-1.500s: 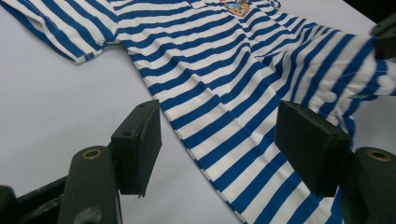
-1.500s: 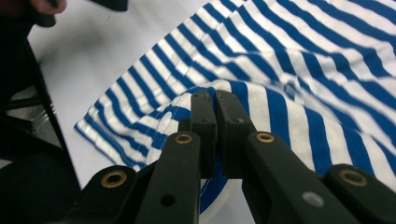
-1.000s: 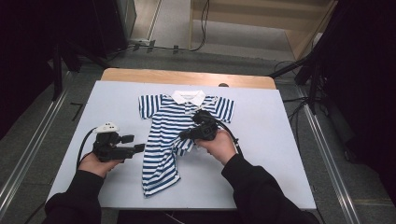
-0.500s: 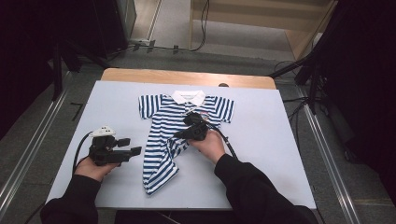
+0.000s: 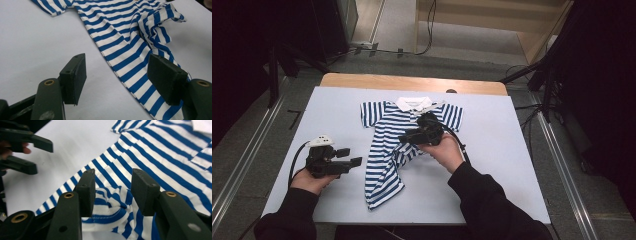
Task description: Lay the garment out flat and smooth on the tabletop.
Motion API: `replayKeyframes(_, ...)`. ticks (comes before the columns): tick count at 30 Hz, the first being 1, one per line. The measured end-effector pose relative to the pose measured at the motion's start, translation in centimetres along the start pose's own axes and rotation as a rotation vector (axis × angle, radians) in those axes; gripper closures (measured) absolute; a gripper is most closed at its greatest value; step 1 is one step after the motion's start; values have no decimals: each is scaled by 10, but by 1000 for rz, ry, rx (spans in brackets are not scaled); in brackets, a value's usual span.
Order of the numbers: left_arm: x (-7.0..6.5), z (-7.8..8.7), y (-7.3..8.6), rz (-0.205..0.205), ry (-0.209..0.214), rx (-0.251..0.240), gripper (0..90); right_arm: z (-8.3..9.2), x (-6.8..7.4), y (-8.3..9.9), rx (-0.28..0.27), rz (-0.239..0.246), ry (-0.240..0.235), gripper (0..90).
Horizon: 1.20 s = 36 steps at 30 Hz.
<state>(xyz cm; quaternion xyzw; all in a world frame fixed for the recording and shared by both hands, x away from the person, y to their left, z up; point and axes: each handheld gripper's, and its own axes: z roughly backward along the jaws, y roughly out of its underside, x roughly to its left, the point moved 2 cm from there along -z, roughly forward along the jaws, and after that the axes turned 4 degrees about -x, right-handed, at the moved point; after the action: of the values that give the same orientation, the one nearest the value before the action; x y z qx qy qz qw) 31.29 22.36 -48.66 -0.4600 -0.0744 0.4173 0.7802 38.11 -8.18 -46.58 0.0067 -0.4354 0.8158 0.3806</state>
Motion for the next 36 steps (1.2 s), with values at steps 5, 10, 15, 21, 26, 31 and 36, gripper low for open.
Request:
replayKeyframes(5,2,0,-1,-1,-1,-2,325,18,5,2,-9,9,-3,504)
replayKeyframes(10,5,-2,-5,2,2,-5,325,27,5,13,-14,19,11,470)
replayKeyframes(15,7,-8,-10,-3,12,-4,325,37,4,24,-26,12,23,448)
replayKeyframes(21,10,-17,-15,-4,22,0,324,46,10,43,-18,1,30,423)
replayKeyframes(26,13,-21,-18,10,35,-2,324,48,16,61,-11,8,35,407)
replayKeyframes(31,12,-23,-18,14,38,-1,325,43,23,66,-3,24,34,391)
replayKeyframes(36,12,-23,-17,14,38,6,325,32,27,70,5,35,22,387)
